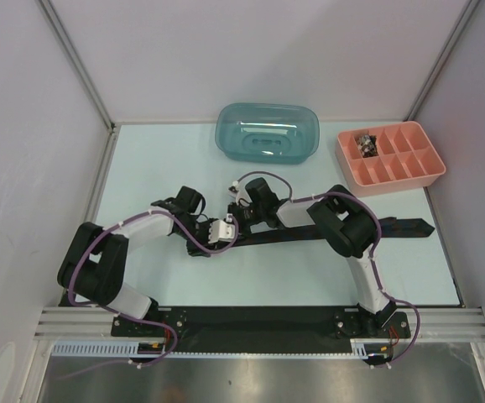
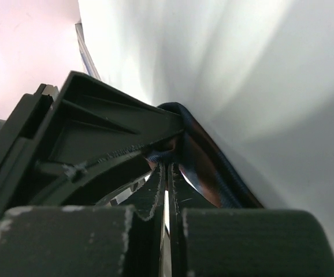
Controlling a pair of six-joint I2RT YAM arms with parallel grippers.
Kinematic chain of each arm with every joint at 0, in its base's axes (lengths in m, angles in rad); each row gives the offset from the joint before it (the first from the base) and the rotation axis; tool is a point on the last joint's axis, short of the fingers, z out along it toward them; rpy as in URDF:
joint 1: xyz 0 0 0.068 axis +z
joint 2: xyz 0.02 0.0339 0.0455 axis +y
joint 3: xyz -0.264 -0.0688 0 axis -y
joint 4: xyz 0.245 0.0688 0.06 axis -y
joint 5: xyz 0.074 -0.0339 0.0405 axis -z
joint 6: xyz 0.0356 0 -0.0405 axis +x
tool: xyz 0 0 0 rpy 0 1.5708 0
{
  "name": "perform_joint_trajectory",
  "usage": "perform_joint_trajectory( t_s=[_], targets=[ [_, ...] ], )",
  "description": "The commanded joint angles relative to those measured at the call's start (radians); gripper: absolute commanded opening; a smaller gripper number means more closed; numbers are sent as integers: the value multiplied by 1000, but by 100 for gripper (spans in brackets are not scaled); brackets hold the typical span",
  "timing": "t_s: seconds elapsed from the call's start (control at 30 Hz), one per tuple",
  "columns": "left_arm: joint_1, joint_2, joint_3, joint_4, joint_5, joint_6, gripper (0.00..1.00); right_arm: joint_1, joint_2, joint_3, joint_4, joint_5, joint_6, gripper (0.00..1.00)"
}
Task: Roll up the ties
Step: Roll the tie at the center of the board.
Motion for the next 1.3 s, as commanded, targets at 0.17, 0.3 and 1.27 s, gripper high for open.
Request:
perform_joint_trajectory(
  t_s=[0.17, 0.3, 1.27],
  targets=[
    [73, -35, 23, -5, 66, -23, 72, -24, -6, 17, -114, 75, -85, 0],
    [73, -13, 33, 9, 61, -55, 77, -30, -8, 11, -144, 99, -93, 0],
    [-50, 106, 224, -83, 111, -153, 31, -47, 4, 2, -150, 132, -62, 0]
  ],
)
